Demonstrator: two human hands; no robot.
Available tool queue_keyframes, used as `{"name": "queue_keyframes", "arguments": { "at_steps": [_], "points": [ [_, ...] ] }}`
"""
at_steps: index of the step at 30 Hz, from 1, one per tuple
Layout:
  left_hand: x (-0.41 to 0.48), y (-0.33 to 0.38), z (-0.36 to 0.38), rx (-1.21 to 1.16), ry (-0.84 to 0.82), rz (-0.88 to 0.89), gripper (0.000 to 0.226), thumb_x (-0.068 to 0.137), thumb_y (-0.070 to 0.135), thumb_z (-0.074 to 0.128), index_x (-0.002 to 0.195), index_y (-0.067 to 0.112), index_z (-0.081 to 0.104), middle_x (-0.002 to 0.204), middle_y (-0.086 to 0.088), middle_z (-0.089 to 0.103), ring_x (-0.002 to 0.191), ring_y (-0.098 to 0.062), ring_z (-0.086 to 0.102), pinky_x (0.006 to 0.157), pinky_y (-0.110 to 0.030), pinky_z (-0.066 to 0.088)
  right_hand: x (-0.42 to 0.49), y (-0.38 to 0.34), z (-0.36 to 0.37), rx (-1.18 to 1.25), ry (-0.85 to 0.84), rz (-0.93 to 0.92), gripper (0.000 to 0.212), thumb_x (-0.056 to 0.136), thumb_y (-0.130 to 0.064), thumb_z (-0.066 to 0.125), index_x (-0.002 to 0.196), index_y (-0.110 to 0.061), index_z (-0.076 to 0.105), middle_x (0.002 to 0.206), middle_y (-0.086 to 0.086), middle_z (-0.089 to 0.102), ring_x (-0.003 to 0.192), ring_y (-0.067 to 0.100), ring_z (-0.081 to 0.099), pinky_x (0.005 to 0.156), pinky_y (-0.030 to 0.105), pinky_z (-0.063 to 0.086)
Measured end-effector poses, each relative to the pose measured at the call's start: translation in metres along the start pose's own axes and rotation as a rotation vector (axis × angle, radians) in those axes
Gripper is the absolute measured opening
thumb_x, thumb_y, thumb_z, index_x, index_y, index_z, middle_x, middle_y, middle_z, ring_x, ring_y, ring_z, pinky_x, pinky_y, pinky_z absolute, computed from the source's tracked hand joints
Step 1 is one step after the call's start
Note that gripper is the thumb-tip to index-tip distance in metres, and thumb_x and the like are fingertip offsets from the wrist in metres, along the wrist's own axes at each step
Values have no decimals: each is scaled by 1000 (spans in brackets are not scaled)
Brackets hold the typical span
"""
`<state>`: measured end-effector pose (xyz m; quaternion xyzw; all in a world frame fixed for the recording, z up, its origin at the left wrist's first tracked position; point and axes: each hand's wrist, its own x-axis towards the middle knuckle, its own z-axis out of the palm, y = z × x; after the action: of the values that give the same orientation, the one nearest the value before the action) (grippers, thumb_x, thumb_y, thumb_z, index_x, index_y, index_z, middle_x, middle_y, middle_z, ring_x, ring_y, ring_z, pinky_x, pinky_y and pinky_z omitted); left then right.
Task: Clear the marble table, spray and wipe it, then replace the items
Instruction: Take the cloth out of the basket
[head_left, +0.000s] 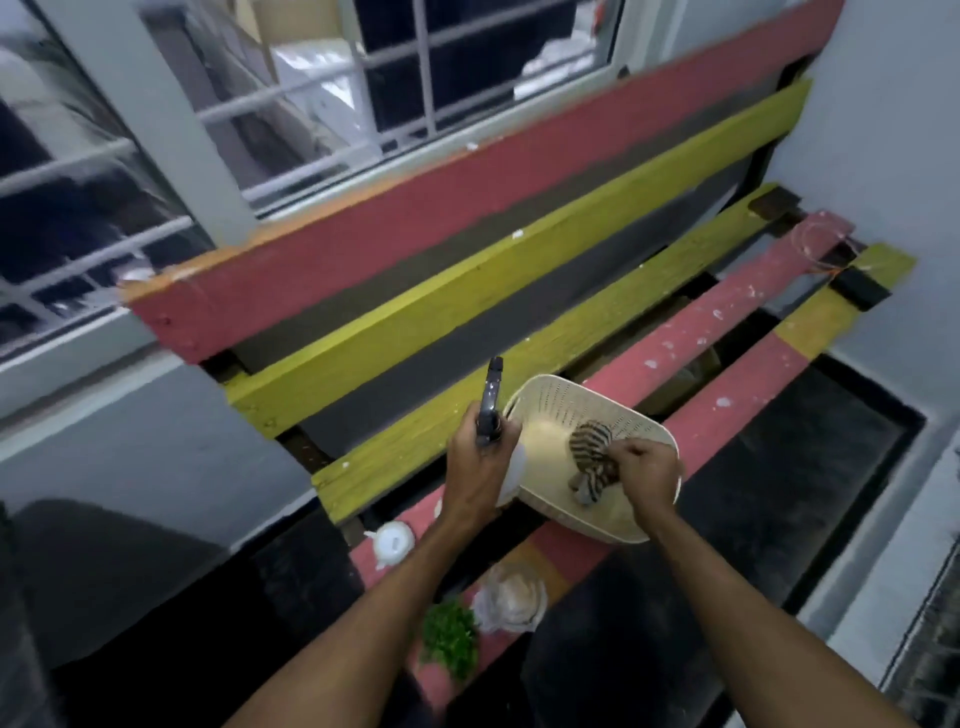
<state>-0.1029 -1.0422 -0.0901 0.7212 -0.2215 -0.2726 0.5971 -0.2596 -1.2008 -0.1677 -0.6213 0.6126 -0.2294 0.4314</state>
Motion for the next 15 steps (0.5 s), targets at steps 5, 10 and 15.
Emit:
{"name": "queue_keyframes", "arguments": {
  "at_steps": [5,10,15],
  "points": [
    [-84,50,-99,-20,93,102,16,89,27,75,84,21,62,66,5,60,68,-18,62,64,-31,46,-108,-88,-36,336,-92,-19,4,82,0,74,83,-2,77,76,6,75,70,22,70,71,35,62],
    [-190,72,-237,-50,216,141,23,89,29,76,75,25,59,66,-3,60,66,-14,57,64,-31,44,-281,-167,-20,509,-331,-93,4,86,6,67,88,7,70,70,5,71,61,12,66,56,19,56],
    [-302,64,-393,-4,453,144,21,87,39,76,82,23,62,64,-7,64,64,-18,61,65,-35,48,-457,-198,56,487,-584,-120,4,85,9,66,88,10,68,68,6,70,56,6,64,54,18,53]
  ]
}}
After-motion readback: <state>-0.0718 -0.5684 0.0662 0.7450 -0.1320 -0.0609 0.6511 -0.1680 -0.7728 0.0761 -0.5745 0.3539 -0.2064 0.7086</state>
